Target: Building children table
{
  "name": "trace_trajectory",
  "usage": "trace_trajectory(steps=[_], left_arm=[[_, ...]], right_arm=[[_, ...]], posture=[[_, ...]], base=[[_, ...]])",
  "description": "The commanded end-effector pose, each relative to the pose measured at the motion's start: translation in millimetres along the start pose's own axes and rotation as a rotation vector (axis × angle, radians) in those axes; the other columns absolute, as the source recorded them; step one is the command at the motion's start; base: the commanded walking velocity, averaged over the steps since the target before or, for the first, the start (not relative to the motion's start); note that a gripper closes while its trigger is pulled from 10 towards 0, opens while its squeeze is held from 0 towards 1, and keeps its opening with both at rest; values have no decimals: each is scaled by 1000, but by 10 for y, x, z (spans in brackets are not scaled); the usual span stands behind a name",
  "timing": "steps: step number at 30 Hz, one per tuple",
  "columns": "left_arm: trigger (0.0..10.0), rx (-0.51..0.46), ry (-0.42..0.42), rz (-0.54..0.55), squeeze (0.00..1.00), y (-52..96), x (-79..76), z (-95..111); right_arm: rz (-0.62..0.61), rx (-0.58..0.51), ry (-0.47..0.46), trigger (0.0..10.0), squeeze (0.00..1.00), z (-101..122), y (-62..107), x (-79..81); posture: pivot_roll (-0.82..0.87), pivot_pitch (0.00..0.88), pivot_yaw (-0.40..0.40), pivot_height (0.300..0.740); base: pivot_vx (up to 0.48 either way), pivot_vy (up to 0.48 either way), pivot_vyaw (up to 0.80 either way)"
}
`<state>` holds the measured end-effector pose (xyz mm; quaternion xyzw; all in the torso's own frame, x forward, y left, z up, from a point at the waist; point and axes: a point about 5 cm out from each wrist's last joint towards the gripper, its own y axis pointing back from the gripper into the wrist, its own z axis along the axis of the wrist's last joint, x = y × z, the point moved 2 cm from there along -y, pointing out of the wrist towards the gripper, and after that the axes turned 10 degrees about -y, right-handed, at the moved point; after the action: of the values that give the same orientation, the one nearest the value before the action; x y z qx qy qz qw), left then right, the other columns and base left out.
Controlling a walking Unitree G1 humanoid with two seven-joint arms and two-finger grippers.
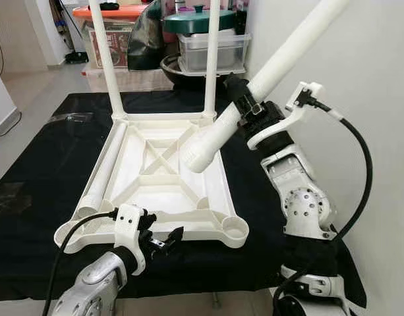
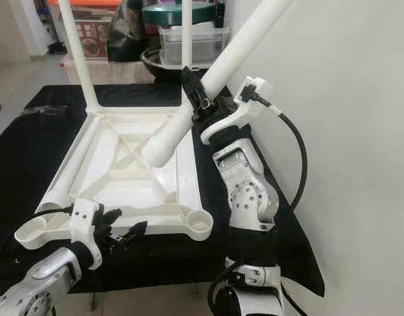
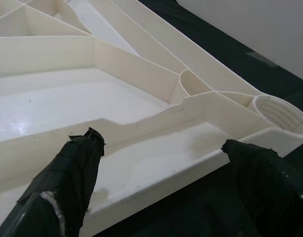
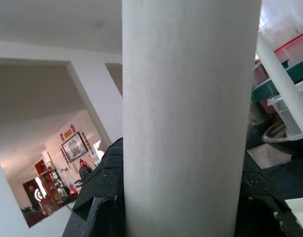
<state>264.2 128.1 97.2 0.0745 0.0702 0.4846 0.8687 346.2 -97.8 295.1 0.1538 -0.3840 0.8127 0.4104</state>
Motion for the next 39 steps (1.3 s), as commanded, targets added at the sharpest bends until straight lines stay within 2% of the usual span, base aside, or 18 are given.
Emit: trace_trajectory(steps=[1, 2, 4, 5, 7, 9, 31, 39], left_arm=[[10000, 7, -14, 0, 0, -14, -6, -29], [10000, 7, -14, 0, 0, -14, -6, -29], [10000, 8, -19, 4, 0, -21, -5, -38], [10000, 8, -19, 4, 0, -21, -5, -38], [10000, 8, -22, 6, 0, -24, -5, -42], [10000, 7, -27, 7, 0, -24, -4, -47], [10000, 7, -50, 4, 0, -39, 0, -58], [10000, 6, -53, 0, 0, -46, -3, -61]], right_arm=[[-180, 19, 72, 0, 0, -28, -14, -170], [-180, 19, 72, 0, 0, -28, -14, -170], [-470, -28, 163, 0, 0, 70, 65, -501], [-470, -28, 163, 0, 0, 70, 65, -501], [-618, -99, 198, 0, 0, 204, 162, -685], [-677, -137, 206, 0, 0, 270, 216, -753], [-775, -135, 249, 0, 0, 188, 257, -782], [-730, -139, 214, 0, 0, 153, 229, -738]], posture=[[19, 0, -50, 740], [19, 0, -50, 740], [18, 0, -55, 740], [18, 0, -55, 740], [20, 0, -56, 740], [20, 0, -56, 740], [24, 0, -52, 740], [24, 0, -52, 740]], base=[[0, 0, 0], [0, 0, 0], [0, 0, 0], [0, 0, 0], [0, 0, 0], [0, 0, 0], [0, 0, 0], [0, 0, 0]])
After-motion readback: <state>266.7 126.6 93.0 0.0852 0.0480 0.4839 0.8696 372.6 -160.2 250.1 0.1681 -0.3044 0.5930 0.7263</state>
